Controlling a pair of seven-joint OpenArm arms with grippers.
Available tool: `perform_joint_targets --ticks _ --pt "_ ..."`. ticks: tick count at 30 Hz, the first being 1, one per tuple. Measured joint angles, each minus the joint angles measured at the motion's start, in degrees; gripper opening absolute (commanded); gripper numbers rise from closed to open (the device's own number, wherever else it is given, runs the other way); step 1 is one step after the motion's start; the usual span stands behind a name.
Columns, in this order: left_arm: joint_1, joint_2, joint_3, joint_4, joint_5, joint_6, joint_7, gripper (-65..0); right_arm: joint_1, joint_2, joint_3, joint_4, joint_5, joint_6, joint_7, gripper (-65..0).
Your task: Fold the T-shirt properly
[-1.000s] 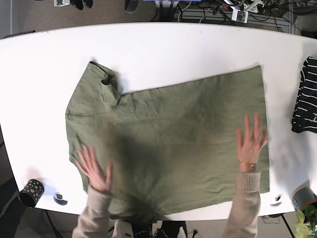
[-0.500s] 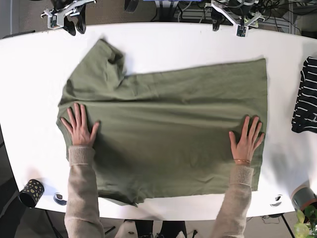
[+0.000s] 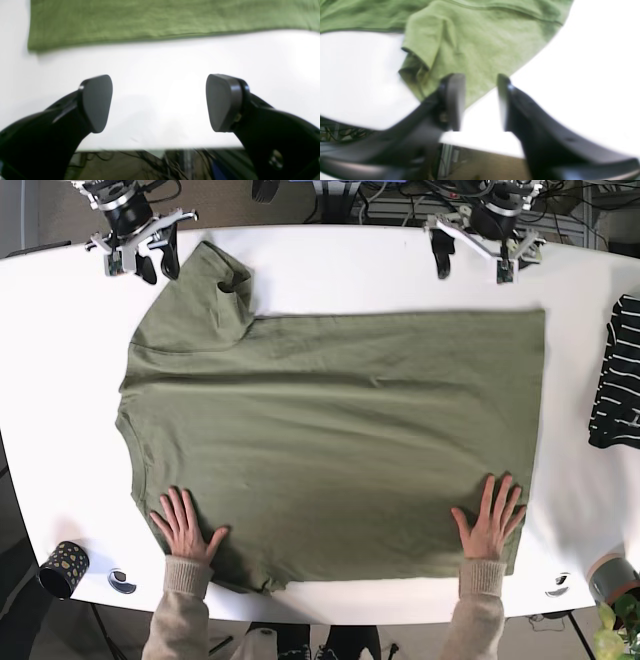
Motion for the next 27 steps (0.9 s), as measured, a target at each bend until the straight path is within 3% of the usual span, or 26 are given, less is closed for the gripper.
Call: perform_joint_targets --ticks 2,7,16,21,27 --pt "-0.8 -0.3 -0.4 0.0 0.1 0.4 0.0 -9.9 0.7 0.0 0.0 0.0 3.7 -0.02 -1.5 -28.1" --pt "-2.6 -0.3 -0.6 -0.1 0.2 0.2 0.0 -9.7 2.0 0.1 2.0 0.0 11.3 -0.04 -6.1 -27.7" --pt "-4.7 -0.3 -0.7 -0.1 0.2 0.2 0.0 -9.9 10.8 -0.1 8.9 -1.0 25.7 -0.22 -25.4 -27.7" --pt "-6.1 -0.3 -0.6 -0.3 0.2 0.1 0.0 -9.9 15.9 -0.4 12.7 -6.9 32.9 -0.24 -33.4 -27.7" --pt "-7.7 -0.2 -0.7 -0.4 0.2 0.1 0.4 -9.7 18.9 -0.3 14.5 -14.8 34.2 -0.61 -38.2 -27.9"
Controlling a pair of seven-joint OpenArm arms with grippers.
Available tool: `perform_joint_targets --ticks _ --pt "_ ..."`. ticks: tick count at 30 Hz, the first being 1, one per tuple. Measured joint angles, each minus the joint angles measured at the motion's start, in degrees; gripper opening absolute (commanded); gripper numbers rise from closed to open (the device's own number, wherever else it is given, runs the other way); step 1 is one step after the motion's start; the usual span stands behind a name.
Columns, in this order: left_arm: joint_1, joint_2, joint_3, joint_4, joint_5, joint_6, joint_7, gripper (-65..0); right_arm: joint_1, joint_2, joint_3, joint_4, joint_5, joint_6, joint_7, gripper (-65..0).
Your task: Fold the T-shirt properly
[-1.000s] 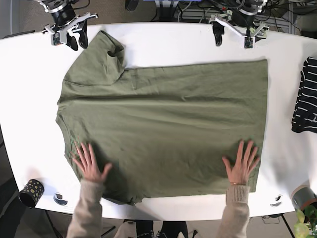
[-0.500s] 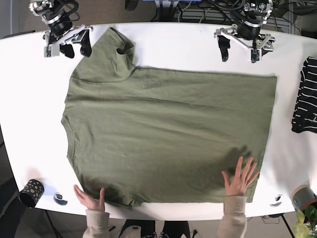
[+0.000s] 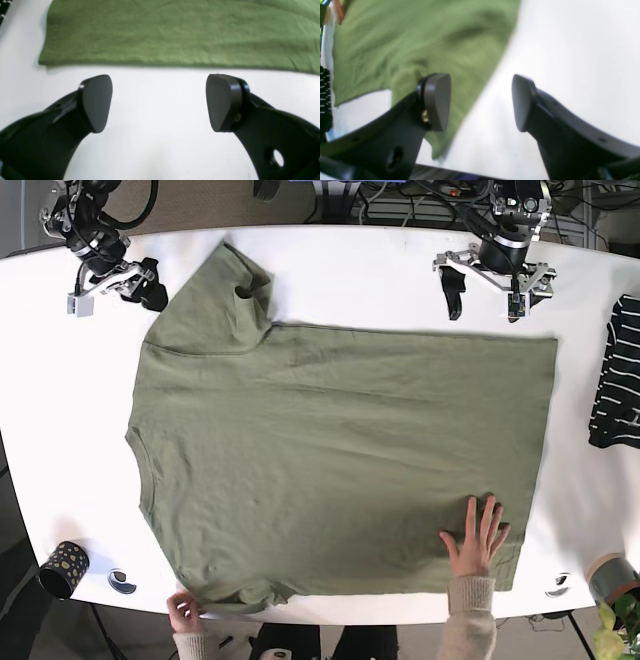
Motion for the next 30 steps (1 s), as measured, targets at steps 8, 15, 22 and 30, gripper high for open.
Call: perform_joint_targets --ticks 8,15,22,30 --pt "-0.7 0.1 -0.1 0.0 0.0 0.0 -0.4 -9.7 0.5 -2.3 -0.5 -2.4 0.4 0.17 0.0 -27.9" --pt "-2.4 0.1 0.1 0.0 0.0 -0.2 -0.5 -9.7 0.7 -3.9 -4.9 -2.5 1.3 0.22 0.7 -27.9" --pt "-2.1 0.1 0.0 0.0 0.0 -0.2 -0.4 -10.0 1.4 -6.6 -4.7 -2.1 -2.1 0.9 1.7 -27.9" --pt "-2.2 0.1 0.0 0.0 0.0 -0.2 -0.4 -9.6 2.2 -7.8 -7.8 -1.8 -2.8 0.87 1.7 -28.2"
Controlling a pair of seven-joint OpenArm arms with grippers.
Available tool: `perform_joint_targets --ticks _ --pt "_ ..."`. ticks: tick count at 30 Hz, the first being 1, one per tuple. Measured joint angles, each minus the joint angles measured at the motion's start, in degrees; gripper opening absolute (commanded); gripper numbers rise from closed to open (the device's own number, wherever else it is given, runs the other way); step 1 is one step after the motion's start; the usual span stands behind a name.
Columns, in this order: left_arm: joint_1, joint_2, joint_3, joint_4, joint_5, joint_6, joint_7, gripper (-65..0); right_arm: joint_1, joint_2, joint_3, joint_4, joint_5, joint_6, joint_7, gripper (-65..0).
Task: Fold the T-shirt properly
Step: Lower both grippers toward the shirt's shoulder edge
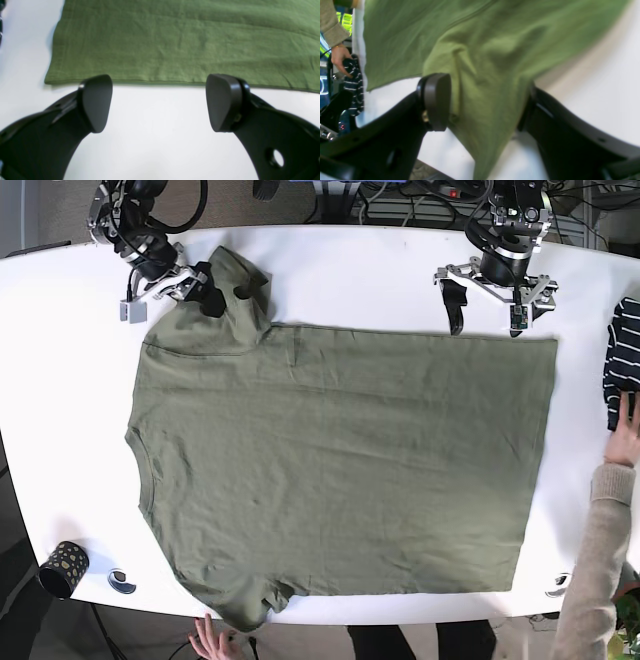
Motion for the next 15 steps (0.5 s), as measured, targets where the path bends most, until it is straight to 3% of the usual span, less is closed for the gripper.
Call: perform_joint_targets --ticks 7,15 --pt "0.0 0.2 -2.5 0.0 -1.4 -0.1 0.0 -9.6 -3.1 0.1 0.0 0.3 1.2 0.44 -1.0 -38.4" --pt "-0.1 -0.2 -4.2 0.0 -4.8 0.1 2.5 -9.6 -5.9 0.0 -0.4 0.6 2.4 0.9 -1.0 -38.7"
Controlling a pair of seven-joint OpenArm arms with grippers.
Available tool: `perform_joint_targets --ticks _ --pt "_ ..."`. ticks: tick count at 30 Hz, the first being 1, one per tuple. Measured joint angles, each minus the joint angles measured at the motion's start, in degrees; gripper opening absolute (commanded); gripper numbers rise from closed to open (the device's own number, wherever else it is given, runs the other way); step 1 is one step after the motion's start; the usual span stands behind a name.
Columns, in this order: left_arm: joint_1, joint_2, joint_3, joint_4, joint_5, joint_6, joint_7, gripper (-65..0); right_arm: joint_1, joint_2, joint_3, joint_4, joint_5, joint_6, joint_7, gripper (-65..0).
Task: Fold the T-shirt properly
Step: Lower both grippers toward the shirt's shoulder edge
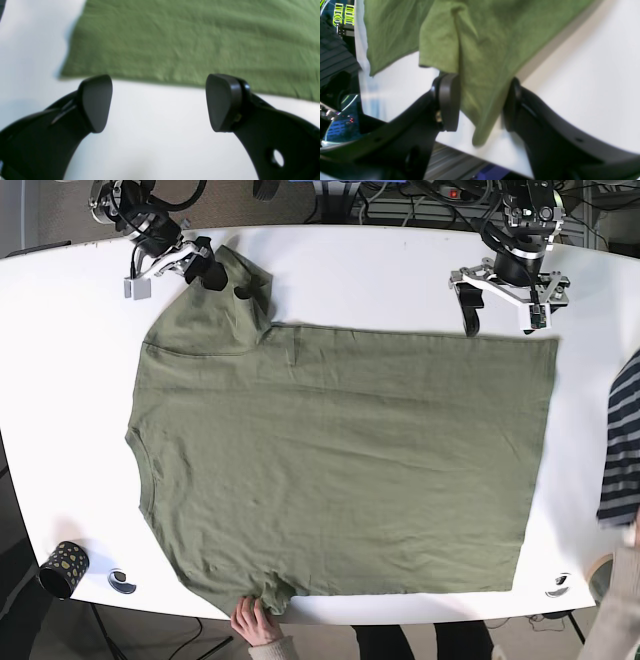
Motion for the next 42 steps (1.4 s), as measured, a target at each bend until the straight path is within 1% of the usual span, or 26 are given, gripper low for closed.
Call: perform_joint_targets --ticks 3,9,11,12,14,15,17,22,27,28,29,30,31,32,35,36,37,38,40,42 --pt "-0.5 0.0 -0.3 0.0 0.0 -0.2 1.5 -9.6 -0.6 0.0 0.0 0.0 0.3 0.07 0.1 -38.7" --pt "-1.2 0.0 -0.5 0.0 0.0 -0.1 1.3 -9.6 -1.8 0.0 -1.0 0.1 0.5 0.24 1.0 -38.8" --pt "-1.2 0.0 -0.5 0.0 0.0 -0.1 1.4 -9.6 -1.9 0.2 -1.5 0.1 0.6 0.39 0.9 -39.8" --pt "-1.2 0.0 -0.5 0.0 0.0 -0.1 1.4 -9.7 -1.8 0.2 -1.7 0.1 0.6 0.42 0.9 -42.8" --pt "-1.3 0.0 -0.5 0.0 0.0 -0.1 1.4 -10.0 -1.8 0.2 -2.2 0.1 0.4 0.35 0.9 -50.9" --pt "-1.3 0.0 -0.5 0.0 0.0 -0.1 1.3 -10.1 -1.8 0.2 -2.4 0.1 0.2 0.35 0.8 -57.1" --pt "-1.2 0.0 -0.5 0.0 0.0 -0.1 1.4 -10.3 -1.8 0.0 -2.7 0.0 -0.7 -0.04 0.5 -65.0" --pt "-1.2 0.2 -0.7 0.0 0.0 0.1 1.4 -10.3 -1.7 0.0 -2.9 -0.2 -1.1 -0.13 0.4 -65.0" --pt "-2.5 0.6 -4.3 0.0 -0.4 0.2 1.9 -9.6 -1.7 0.0 -2.9 -0.2 -1.1 -0.11 0.3 -65.0" --pt "-3.1 0.6 -5.2 -0.1 -0.5 0.1 2.7 -9.6 -1.7 0.0 -2.9 -0.2 -1.1 -0.11 0.4 -65.0" --pt "-3.8 0.6 -6.1 -0.1 -1.8 0.2 4.0 -9.6 -1.7 0.0 -2.9 -0.2 -1.1 -0.11 0.4 -65.0" --pt "-4.9 0.6 -7.7 -0.2 -4.9 0.0 6.3 -9.6 -1.7 0.0 -2.9 -0.2 -1.1 -0.11 0.4 -65.0" --pt "-5.7 0.5 -8.8 -0.5 -6.9 -0.2 7.8 -9.6 -1.7 0.1 -2.9 -0.2 -1.1 -0.11 0.4 -65.0" --pt "-7.1 0.5 -11.0 -1.0 -10.9 -1.2 11.0 -9.6 -1.7 0.2 -3.0 -0.2 -1.1 -0.11 0.4 -65.0" --pt "-11.3 0.5 -18.4 -3.3 -17.2 -4.0 16.5 -9.6 -1.7 0.2 -3.0 -0.2 -1.1 -0.11 0.4 -65.0" --pt "-12.7 0.4 -21.0 -4.4 -17.6 -4.3 17.9 -9.6 -1.7 0.2 -3.0 -0.2 -1.1 -0.11 0.4 -65.0" --pt "-14.1 0.1 -23.2 -5.7 -16.9 -4.4 18.8 -9.6 -1.7 0.3 -3.0 -0.2 -1.1 -0.09 0.4 -65.0" --pt "-15.1 0.1 -24.3 -6.6 -16.7 -4.6 19.9 -9.6 -1.7 0.3 -3.0 -0.2 -1.1 -0.09 0.4 -65.0" --pt "-17.2 -0.5 -26.9 -9.4 -16.5 -7.0 24.3 -9.6 -1.5 0.3 -2.9 -0.3 -1.2 -0.09 0.4 -65.0" --pt "-18.7 -1.0 -27.7 -11.7 -16.7 -9.6 26.7 -9.6 -1.2 0.3 -2.9 -0.3 -1.3 -0.07 0.1 -65.0"
